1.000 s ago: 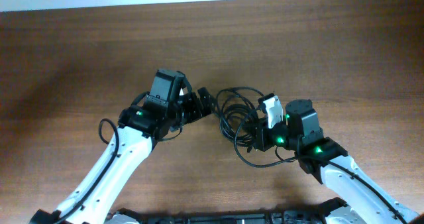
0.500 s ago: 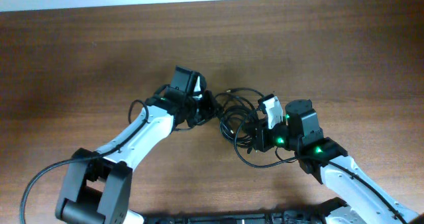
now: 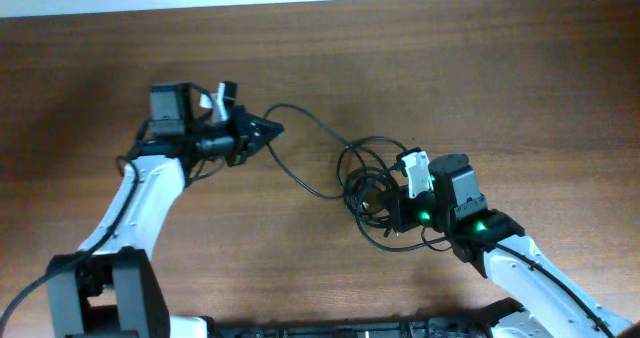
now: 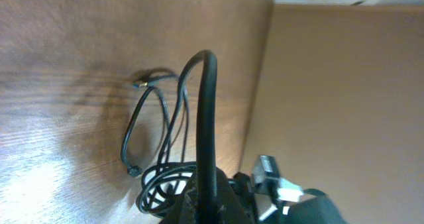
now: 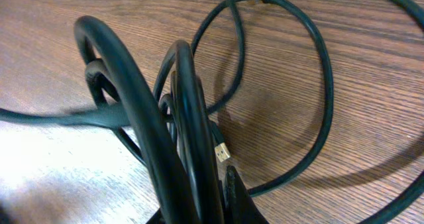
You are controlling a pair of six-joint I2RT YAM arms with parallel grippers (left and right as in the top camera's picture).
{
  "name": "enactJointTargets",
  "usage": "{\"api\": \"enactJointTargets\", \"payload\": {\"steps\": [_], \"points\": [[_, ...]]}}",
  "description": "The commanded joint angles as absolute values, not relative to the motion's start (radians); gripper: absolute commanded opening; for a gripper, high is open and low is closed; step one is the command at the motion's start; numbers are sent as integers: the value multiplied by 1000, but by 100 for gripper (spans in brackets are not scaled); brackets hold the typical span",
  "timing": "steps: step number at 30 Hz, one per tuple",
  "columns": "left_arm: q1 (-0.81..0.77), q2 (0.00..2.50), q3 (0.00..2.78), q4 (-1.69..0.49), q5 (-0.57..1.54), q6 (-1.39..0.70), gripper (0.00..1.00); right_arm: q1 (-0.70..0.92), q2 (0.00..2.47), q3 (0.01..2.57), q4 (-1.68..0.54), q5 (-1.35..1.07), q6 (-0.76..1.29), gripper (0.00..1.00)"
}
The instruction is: Untangle cables
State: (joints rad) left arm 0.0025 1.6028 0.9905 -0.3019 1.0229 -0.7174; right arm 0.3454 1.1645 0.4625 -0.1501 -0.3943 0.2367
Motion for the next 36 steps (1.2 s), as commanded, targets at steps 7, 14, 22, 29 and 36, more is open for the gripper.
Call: {"api": "enactJointTargets", "payload": {"steps": [7,14,22,29,36], "points": [[158,1531,1002,-300,1182,-401,0,340,1164,463,-147,-316,242,4],[102,1531,1002,-519,917,-341,72,340,1164,463,12,-650,327,4],[-18,1531,1002,-704,894,-136,97,325,1164,463,188,-437,1093,4],[-159,1531,1001,-712,953,-200,94,324,1164,461,187,-347,1194,4],[-360,1531,1001,-465,787,-486,91,326,1164,461,186,-472,1183,4]]}}
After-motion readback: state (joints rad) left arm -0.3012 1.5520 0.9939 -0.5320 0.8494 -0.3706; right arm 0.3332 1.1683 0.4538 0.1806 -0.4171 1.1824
